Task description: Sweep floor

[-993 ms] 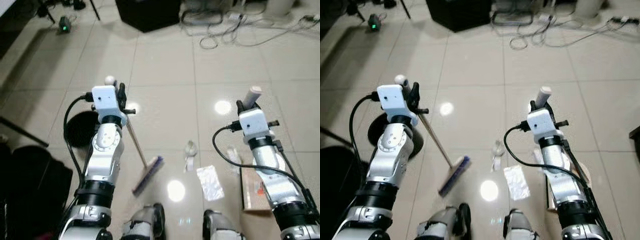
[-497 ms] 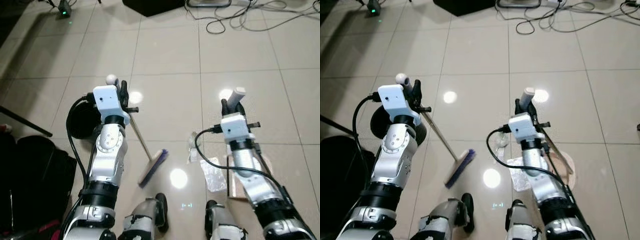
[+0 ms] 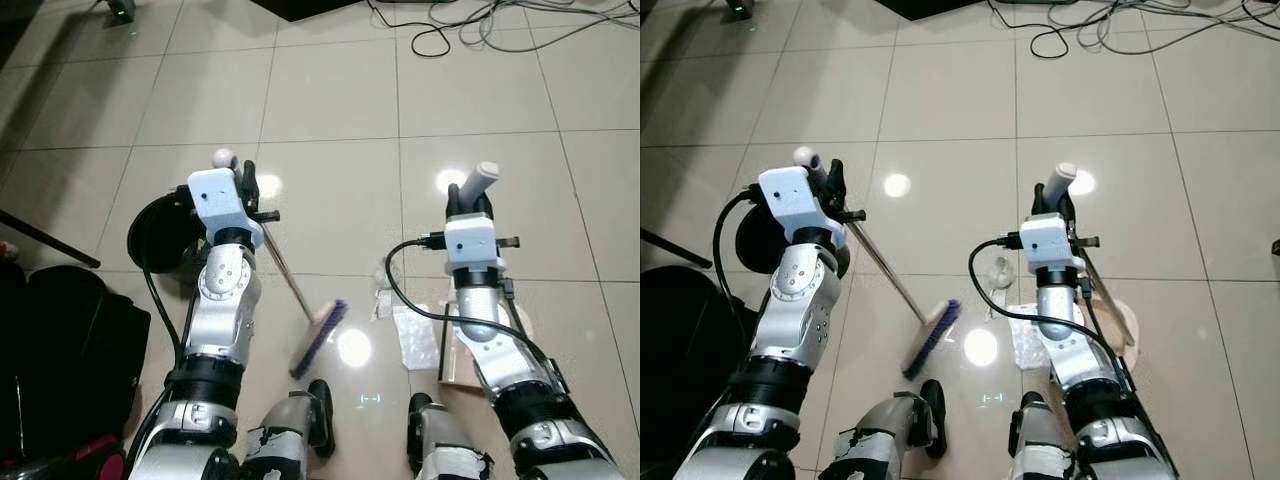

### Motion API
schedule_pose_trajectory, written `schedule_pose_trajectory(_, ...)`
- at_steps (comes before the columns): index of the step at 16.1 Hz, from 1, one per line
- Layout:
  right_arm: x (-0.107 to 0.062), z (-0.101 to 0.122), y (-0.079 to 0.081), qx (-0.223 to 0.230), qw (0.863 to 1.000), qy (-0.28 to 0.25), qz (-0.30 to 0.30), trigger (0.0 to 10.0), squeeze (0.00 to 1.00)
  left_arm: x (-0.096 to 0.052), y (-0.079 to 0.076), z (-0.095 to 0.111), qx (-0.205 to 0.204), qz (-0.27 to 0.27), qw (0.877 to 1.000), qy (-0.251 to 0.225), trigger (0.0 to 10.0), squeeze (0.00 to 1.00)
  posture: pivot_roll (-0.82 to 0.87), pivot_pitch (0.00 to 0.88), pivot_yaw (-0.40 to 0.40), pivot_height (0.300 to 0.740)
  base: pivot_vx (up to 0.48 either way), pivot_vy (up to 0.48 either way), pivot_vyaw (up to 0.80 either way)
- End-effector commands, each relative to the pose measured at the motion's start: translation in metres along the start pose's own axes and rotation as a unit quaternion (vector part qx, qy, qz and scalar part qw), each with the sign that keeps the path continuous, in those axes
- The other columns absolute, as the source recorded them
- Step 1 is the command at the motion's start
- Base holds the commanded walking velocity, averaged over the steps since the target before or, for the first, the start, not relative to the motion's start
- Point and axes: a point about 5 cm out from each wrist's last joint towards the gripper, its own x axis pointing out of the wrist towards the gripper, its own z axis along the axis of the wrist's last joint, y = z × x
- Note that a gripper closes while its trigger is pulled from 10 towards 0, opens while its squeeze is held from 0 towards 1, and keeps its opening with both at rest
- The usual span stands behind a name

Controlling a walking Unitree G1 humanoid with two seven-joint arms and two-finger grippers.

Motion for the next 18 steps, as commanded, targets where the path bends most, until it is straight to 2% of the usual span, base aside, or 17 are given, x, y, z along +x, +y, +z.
schedule_pose_trajectory(1,-0.007,-0.001,0.017,0.046,0.999,0.021,0.004,10.0,0.00,0.000,0.008,-0.003,0.001,0.020,1.000,0.000,10.0,0.00,0.19,0.320,0.188,0.740,0.000,0.000,0.00)
schedule_pose_trajectory(5,0.000,0.007,0.029,0.066,0.998,0.013,0.014,10.0,0.00,0.006,0.003,-0.001,0.001,0.026,1.000,-0.002,10.0,0.00,0.19,0.323,0.184,0.740,0.000,0.000,0.00)
schedule_pose_trajectory(7,-0.001,0.005,0.030,0.057,0.998,0.015,0.025,10.0,0.00,0.010,0.003,0.001,0.004,0.023,1.000,-0.008,10.0,0.00,0.19,0.325,0.188,0.740,0.000,0.000,0.00)
schedule_pose_trajectory(12,-0.010,-0.008,0.017,0.043,0.998,0.040,0.010,10.0,0.00,0.013,0.001,-0.004,0.014,0.019,1.000,-0.003,10.0,0.00,0.16,0.316,0.186,0.740,0.000,0.000,0.00)
schedule_pose_trajectory(15,-0.014,-0.008,0.028,0.043,0.997,0.054,0.025,10.0,0.00,0.016,-0.009,-0.008,0.022,0.024,0.999,-0.001,10.0,0.00,0.12,0.314,0.175,0.740,0.000,0.000,0.00)
schedule_pose_trajectory(18,-0.021,0.006,0.052,0.057,0.996,0.050,0.054,10.0,0.00,0.020,-0.030,-0.013,0.033,0.015,0.999,0.008,10.0,0.00,0.08,0.308,0.170,0.740,0.000,0.000,0.00)
